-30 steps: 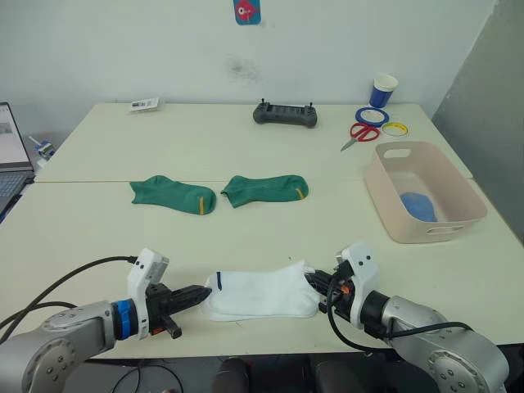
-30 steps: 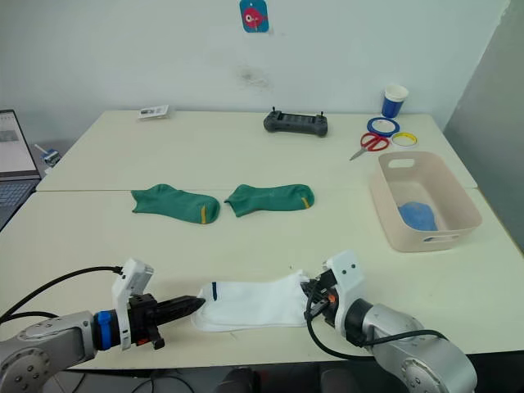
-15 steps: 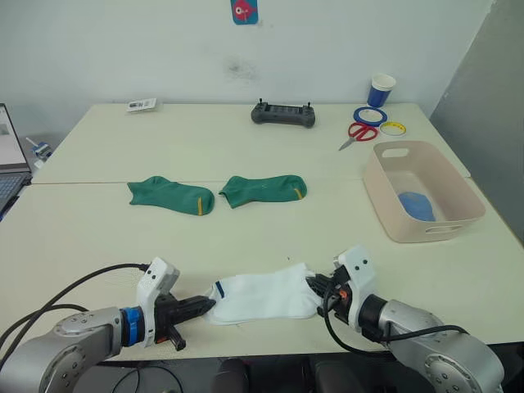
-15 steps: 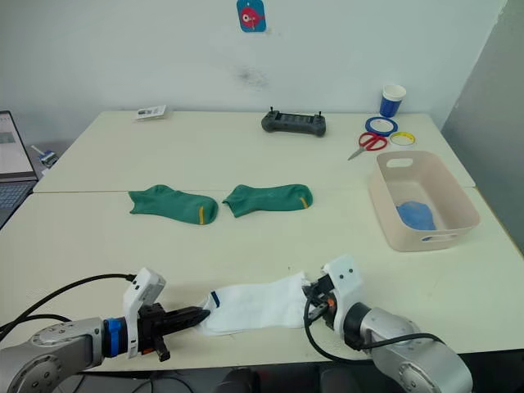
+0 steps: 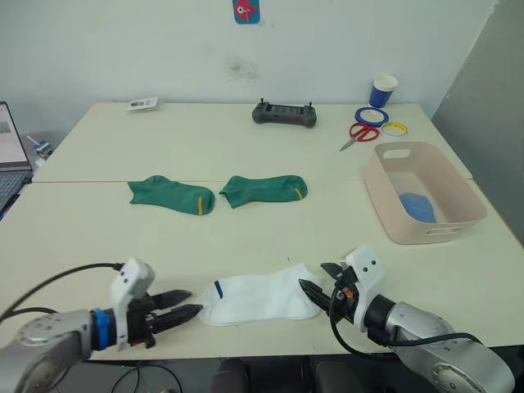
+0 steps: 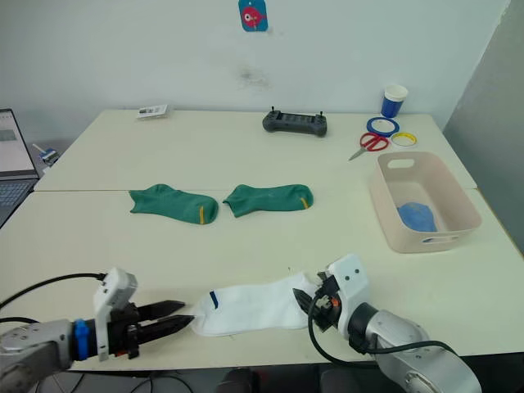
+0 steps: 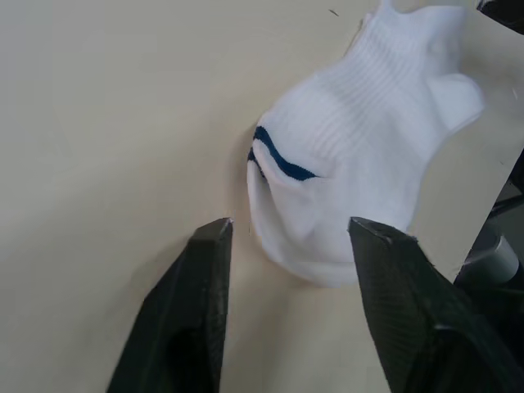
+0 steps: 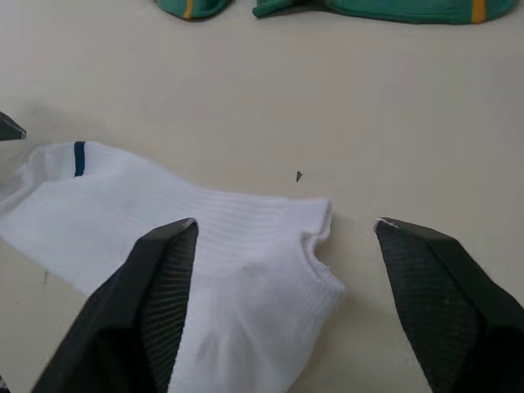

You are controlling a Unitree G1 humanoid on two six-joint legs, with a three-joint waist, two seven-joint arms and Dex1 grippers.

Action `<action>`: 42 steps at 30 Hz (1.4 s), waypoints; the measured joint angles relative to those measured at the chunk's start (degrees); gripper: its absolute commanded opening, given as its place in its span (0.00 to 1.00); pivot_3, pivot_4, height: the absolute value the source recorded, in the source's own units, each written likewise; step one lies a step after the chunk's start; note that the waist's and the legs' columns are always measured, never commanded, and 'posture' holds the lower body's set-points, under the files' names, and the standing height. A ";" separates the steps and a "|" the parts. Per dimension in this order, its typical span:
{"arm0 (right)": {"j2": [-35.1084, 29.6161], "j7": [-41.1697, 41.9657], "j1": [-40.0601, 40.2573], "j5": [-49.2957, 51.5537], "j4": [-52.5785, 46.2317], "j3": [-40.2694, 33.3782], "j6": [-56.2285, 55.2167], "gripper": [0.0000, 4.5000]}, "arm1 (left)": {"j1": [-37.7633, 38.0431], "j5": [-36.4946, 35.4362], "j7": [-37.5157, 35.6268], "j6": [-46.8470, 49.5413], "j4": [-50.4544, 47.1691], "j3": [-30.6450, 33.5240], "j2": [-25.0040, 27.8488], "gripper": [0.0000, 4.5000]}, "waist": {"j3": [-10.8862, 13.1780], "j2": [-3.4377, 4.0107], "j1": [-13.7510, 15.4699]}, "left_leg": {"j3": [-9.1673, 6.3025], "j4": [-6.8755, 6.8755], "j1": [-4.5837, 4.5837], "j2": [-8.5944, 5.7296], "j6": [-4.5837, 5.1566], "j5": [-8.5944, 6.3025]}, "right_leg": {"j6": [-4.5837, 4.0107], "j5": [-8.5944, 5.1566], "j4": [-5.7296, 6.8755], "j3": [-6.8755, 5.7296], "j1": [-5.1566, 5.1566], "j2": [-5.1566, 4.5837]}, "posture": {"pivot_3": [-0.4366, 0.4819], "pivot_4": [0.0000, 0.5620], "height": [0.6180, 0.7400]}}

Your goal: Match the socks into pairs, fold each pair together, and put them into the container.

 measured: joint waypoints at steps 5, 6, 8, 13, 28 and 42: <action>-0.04 -0.29 0.46 -3.28 2.72 0.99 -4.04 1.00 | -1.94 1.56 0.95 -0.28 1.24 -3.51 -1.17 0.91 | -0.02 -0.04 -0.13 | 0.15 -0.04 -0.02 -0.02 -0.01 0.00 | 0.02 -0.01 -0.07 0.09 0.01 0.08 | 0.48 0.27 1.00; 0.06 -0.27 0.60 -3.88 3.69 1.60 -4.70 1.00 | -2.47 2.04 1.53 -0.08 1.27 -5.16 -1.79 0.91 | -0.02 -0.04 -0.11 | 0.15 -0.05 -0.02 -0.02 -0.01 0.00 | 0.03 -0.01 -0.07 0.09 0.01 0.08 | 0.48 0.27 1.00; 0.30 -0.25 0.95 -5.25 5.66 2.60 -6.15 1.00 | -4.00 3.35 2.52 -0.10 1.46 -8.33 -2.72 0.91 | -0.02 -0.07 -0.02 | 0.14 -0.06 -0.03 0.00 -0.01 0.00 | 0.03 -0.01 -0.07 0.05 0.01 0.09 | 0.48 0.27 1.00; 0.18 0.51 1.86 -7.22 8.87 4.31 -8.15 1.00 | -8.61 5.46 4.60 -0.24 1.78 -13.09 -4.46 0.91 | -0.03 -0.06 0.45 | 0.14 -0.04 0.02 -0.01 0.00 0.00 | 0.04 -0.01 0.00 0.06 0.06 0.09 | 0.48 0.27 1.00; -1.92 4.11 3.72 -9.58 10.22 8.77 -10.52 0.01 | -10.38 5.00 6.92 3.06 0.71 -16.84 -4.81 0.14 | -0.09 -0.06 0.80 | 0.18 -0.05 0.02 -0.01 0.00 0.00 | 0.07 -0.01 -0.01 0.06 0.07 0.09 | 0.48 0.27 1.00; 3.05 2.85 0.97 -9.24 9.44 2.05 -11.88 0.00 | -32.25 4.54 7.56 7.27 8.19 -22.52 -8.52 0.01 | -0.07 -0.12 0.72 | 0.15 0.05 -0.04 0.00 0.00 0.00 | 0.51 0.25 0.02 0.05 0.06 0.22 | 0.48 0.27 1.00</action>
